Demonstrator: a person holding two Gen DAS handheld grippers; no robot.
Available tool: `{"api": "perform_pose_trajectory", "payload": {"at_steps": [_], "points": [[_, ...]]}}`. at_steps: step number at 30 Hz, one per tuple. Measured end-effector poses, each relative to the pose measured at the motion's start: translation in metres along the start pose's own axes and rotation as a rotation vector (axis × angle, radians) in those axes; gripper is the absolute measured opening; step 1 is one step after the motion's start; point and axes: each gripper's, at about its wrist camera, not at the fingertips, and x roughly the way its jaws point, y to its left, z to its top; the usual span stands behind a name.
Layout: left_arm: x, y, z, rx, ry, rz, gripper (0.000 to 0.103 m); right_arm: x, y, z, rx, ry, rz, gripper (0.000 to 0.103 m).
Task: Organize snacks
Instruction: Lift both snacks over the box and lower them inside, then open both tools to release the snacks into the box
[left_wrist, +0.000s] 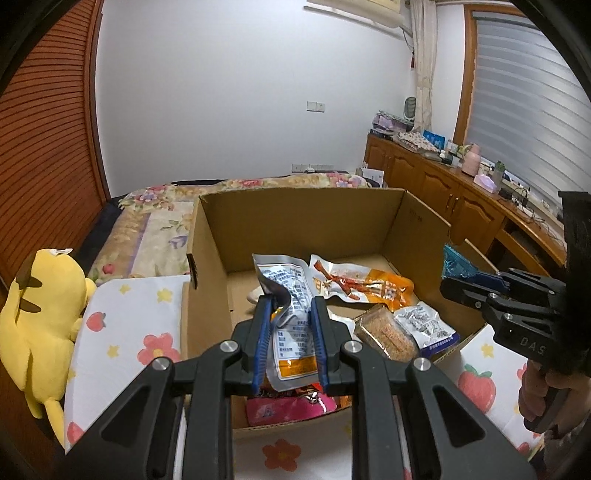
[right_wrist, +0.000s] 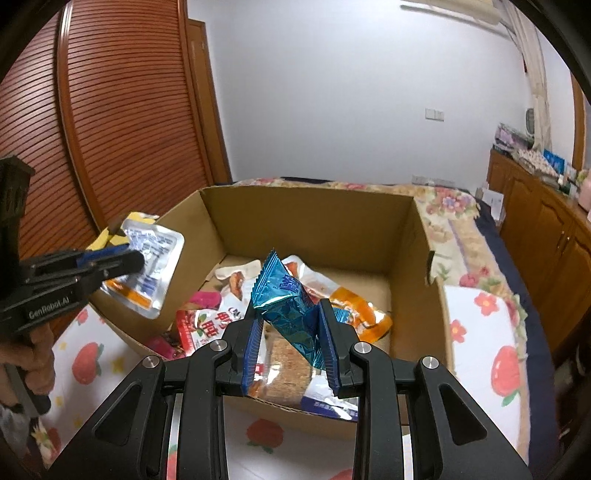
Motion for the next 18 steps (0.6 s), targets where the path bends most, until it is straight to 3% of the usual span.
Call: {"api": "perform_pose_trajectory", "payload": {"at_steps": [13, 18], "points": [[0.0028, -0.0025, -0.0052, 0.001, 0.011, -0.005, 0.018, 0.0103, 0.0102, -0.0059, -0.017, 0.025, 0.0, 0.033], [-0.0005, -0.0022, -0.008, -0.007, 0.006, -0.004, 0.026, 0.01, 0.0085, -0.0062, -0.006, 0.021, 0.008, 0.04]]}}
